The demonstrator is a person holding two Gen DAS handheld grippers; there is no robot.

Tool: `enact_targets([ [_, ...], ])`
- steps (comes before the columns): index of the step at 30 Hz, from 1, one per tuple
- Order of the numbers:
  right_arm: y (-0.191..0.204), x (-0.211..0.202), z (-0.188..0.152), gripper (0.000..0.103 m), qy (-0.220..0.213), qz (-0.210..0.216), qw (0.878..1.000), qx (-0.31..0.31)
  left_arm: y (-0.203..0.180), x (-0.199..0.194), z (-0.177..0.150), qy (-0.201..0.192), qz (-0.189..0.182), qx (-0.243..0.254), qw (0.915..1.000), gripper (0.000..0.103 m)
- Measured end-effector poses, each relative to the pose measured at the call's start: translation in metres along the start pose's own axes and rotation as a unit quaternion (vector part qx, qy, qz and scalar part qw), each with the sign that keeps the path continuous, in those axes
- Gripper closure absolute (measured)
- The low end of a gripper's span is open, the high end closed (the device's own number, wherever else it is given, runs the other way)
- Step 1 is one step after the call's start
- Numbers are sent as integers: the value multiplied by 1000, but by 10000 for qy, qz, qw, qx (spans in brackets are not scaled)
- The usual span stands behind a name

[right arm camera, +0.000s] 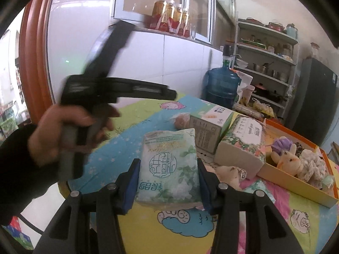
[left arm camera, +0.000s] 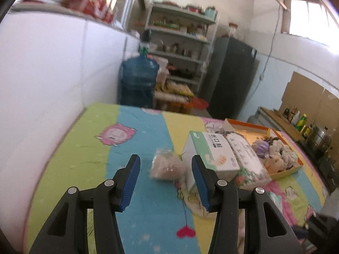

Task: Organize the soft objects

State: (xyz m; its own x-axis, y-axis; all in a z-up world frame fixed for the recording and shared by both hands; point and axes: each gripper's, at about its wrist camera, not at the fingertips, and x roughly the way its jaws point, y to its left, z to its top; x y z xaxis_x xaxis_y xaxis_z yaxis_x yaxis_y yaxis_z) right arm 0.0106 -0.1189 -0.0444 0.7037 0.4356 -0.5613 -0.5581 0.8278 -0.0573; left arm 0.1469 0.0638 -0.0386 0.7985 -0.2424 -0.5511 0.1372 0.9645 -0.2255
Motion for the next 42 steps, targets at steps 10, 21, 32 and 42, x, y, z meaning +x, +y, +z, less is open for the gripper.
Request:
enact_targets([
  [10,-33,1,-1,53,-32,25,9994,335,19,77,3,828,-338,-600,9942,51],
  [21,-43,9,-4,53,0,103,9986,528,27,103,-7,1075,-654,-884,9881,45],
  [32,-44,16,-2,53,73,143,9978,640,27,105,-12,1036,-782,-1007,9864,53],
  [42,-43,18,-3,53,61,163,9979,624,37,76,-11,664,-723,-1003,9901,54],
])
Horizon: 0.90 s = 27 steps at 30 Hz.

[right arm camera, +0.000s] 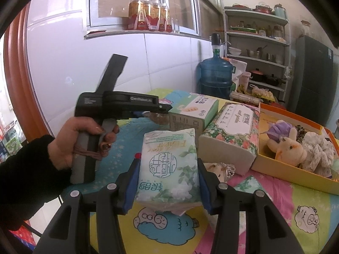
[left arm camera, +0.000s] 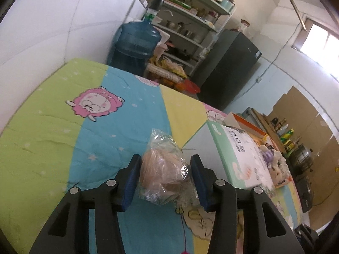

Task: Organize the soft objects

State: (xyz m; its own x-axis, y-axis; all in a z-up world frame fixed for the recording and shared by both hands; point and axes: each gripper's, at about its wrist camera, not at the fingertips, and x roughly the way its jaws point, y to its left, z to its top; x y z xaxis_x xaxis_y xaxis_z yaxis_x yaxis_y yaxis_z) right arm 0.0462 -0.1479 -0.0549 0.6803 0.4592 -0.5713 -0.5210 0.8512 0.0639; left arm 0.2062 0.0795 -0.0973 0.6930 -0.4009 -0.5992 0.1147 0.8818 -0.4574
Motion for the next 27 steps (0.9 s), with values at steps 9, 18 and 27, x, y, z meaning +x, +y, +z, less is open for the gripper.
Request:
enact_targets([
  [9,13,1,-1,53,-6,116,9999,-56,3,-64,-32,-423,251,58,9988,54],
  [18,26,-11,-6,53,-43,112,9998,-178,-18,-109,-72,-651,334,378,9966,54],
  [27,23,-31,-13,53,-129,-65,9998,-122,-48,-130,-102,-731,260,647,9949,54],
])
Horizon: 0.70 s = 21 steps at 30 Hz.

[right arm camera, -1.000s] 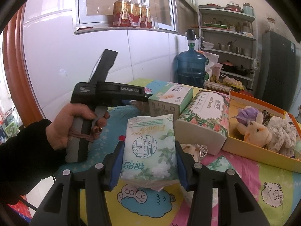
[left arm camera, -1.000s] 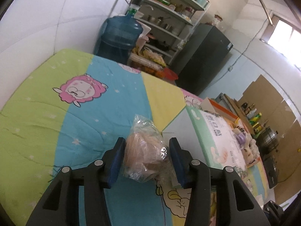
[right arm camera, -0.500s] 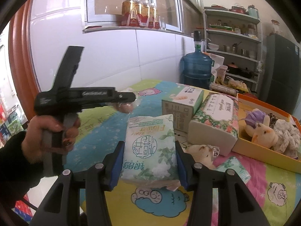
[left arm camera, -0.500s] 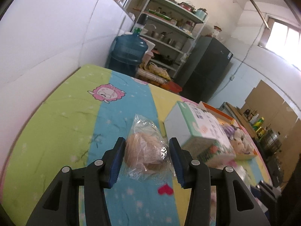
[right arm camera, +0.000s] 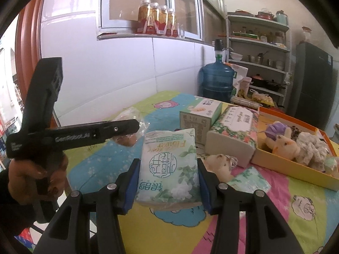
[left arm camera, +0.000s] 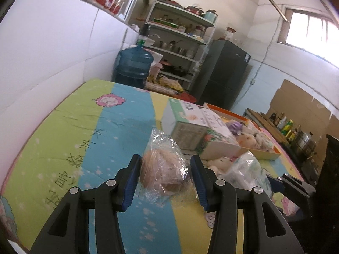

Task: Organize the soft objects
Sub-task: 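Grasp the bagged bread with the left gripper while the right lifts the tissue pack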

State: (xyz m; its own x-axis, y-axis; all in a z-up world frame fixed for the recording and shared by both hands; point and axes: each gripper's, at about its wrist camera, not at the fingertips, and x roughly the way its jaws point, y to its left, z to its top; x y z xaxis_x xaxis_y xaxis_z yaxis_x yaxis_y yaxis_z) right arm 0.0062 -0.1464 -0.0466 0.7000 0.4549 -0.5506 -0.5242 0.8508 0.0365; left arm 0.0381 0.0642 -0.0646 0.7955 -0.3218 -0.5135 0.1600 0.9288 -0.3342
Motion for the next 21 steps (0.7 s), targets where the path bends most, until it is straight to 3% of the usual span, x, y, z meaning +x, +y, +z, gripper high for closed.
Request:
enact_targets([
  [21,-56,-48,-13,53,-322,-729,9956,493,-87,-3,-2,-27,-440,612,9972,53],
])
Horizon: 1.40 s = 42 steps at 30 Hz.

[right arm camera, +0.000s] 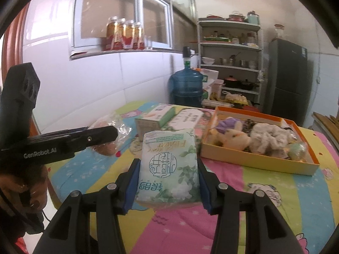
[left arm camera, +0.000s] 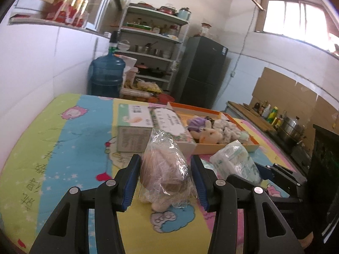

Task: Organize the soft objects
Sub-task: 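Grasp the bagged bread with the left gripper while the right lifts the tissue pack, then carry the bread and the tissue pack with both grippers over the orange box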

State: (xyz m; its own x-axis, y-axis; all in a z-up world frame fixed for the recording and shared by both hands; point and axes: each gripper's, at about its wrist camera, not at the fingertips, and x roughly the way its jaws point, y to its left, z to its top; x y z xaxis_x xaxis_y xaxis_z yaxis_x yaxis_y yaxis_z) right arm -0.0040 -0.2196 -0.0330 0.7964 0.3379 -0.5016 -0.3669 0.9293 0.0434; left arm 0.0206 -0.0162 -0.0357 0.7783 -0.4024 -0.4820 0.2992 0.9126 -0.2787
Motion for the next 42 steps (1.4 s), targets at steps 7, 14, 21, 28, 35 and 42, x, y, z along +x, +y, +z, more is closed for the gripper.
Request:
enact_targets([
  [7,-26,-6,0,53,-62,-175,9996,194,-27,14,6,56,-113,200,9997,53],
  [14,-47,-7,-4,53,-95,-273,9989,371,-49,32,15,145,-241,373,9989,53],
  [21,-72,-6,-5,53,-125,-370,9976,577,-69,54,22,243,-344,498,9979,53],
  [28,-100,-8,-1,53,-220,-568,9958,687,-90,75,37,264,-428,657,9966,53],
  [35,-130,-8,8,53,-272,-680,9949,692,-113,95,55,189,-438,827,9954,53],
  [42,-156,-3,30,53,-329,-765,9952,512,-132,124,78,157,-397,921,9948,53],
])
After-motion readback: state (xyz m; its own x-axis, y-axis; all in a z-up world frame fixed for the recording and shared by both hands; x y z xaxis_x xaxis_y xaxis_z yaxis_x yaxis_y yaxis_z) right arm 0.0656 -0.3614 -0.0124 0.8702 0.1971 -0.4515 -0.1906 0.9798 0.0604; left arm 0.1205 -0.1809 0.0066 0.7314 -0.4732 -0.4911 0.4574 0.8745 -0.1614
